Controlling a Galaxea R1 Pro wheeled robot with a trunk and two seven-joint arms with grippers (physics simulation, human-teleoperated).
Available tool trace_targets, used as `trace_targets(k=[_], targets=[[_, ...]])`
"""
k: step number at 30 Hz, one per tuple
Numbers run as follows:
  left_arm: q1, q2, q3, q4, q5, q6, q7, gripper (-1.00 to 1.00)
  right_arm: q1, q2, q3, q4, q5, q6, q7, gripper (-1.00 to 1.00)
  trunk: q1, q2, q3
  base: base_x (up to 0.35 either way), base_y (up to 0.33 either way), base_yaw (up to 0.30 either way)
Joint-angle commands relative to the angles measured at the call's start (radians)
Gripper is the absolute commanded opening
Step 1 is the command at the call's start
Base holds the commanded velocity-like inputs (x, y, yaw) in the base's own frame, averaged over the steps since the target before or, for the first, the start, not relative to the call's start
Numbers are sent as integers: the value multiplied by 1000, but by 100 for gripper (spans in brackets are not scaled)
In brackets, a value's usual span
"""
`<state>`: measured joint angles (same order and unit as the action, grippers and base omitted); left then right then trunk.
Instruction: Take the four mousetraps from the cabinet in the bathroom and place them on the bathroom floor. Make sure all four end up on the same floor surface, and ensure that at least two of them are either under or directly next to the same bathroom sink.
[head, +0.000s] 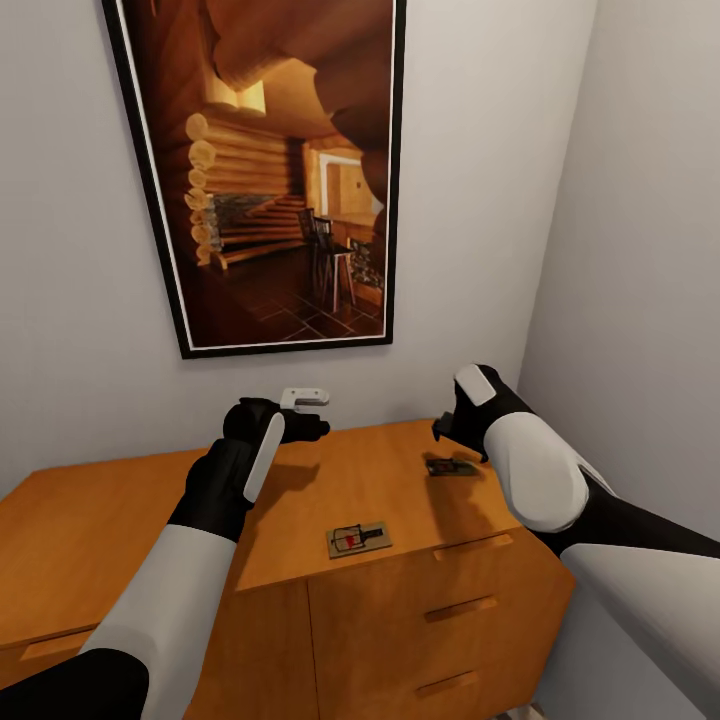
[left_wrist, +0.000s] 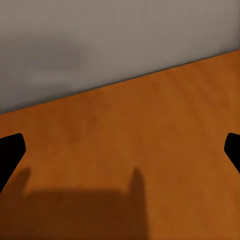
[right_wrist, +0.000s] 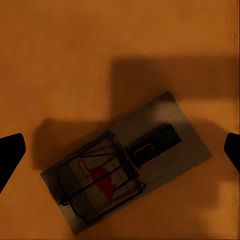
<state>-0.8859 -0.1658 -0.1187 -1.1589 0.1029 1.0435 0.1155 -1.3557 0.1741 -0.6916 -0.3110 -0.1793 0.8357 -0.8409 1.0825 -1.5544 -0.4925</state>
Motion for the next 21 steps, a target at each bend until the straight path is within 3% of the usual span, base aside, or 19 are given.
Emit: trace_targets(k=[1,14,21], targets=[[-1,0,-1,-1,11,4,10,100,0,0,0,-4,-13,3,-15,100,0,-1,-1,0,0,0],[-1,0,-1,-1,11,4,10,100,0,0,-3,-18,-23,16,-29,100,0,-1,-1,0,0,-8],[-1,0,-1,-2,11,4,10,100,0,0,0,-18,-23,19,-31,100,0,-1,-1,0,0,-178]])
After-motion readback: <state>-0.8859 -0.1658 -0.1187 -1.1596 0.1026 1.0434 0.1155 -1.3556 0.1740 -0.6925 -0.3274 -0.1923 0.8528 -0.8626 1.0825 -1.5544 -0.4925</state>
